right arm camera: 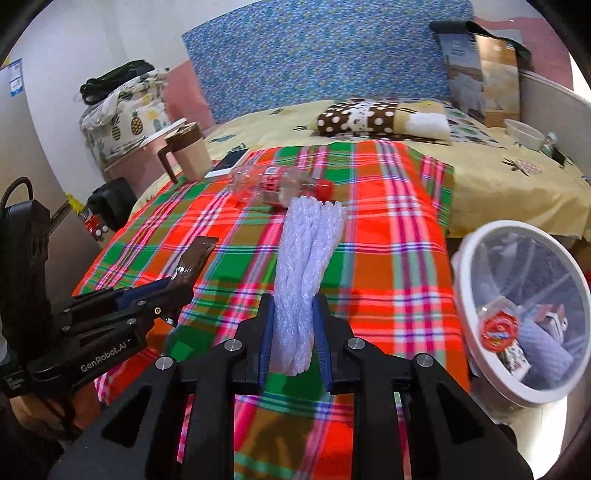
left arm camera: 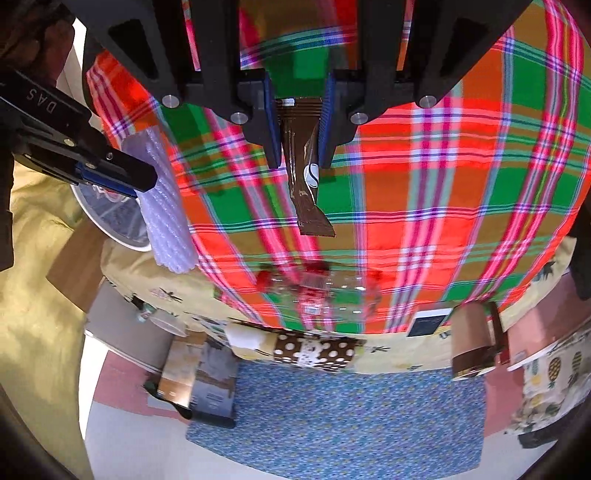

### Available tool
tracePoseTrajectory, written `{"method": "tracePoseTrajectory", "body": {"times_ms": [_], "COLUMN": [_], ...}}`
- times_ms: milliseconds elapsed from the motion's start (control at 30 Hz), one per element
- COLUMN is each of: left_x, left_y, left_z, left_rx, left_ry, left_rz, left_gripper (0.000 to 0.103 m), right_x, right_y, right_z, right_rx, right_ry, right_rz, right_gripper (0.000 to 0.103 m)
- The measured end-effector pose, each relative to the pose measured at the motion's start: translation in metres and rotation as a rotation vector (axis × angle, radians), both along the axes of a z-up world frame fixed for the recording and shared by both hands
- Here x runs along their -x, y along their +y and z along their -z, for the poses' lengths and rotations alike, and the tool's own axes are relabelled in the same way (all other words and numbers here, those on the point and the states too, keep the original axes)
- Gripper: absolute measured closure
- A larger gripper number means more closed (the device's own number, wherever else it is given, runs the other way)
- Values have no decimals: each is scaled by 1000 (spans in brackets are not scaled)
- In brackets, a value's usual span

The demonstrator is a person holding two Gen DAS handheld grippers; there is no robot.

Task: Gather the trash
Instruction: 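Carry the snack packet and foam net over the bin and open both tools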

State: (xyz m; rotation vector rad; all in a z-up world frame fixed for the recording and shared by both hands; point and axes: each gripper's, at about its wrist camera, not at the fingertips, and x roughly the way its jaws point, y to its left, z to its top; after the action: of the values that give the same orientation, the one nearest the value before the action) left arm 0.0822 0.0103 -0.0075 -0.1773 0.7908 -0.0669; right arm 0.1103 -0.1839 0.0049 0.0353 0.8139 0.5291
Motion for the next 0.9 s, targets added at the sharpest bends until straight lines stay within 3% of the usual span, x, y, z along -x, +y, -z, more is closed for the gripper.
{"method": "tracePoseTrajectory", "body": {"times_ms": [567, 900], "left_x": [-30, -43], "left_y": [-82, -118], "left_z": [-7, -1], "left_rx": [-5, -15], "left_ry": [-13, 4], "left_rz": [189, 251], "left_gripper": [83, 83], "right_x": [5, -11], "right_y": [-94, -111], "right_z": [18, 40], "right_rx": [8, 18], "right_ry": [43, 119], "right_rz": [235, 258], "right_gripper": [80, 80]}}
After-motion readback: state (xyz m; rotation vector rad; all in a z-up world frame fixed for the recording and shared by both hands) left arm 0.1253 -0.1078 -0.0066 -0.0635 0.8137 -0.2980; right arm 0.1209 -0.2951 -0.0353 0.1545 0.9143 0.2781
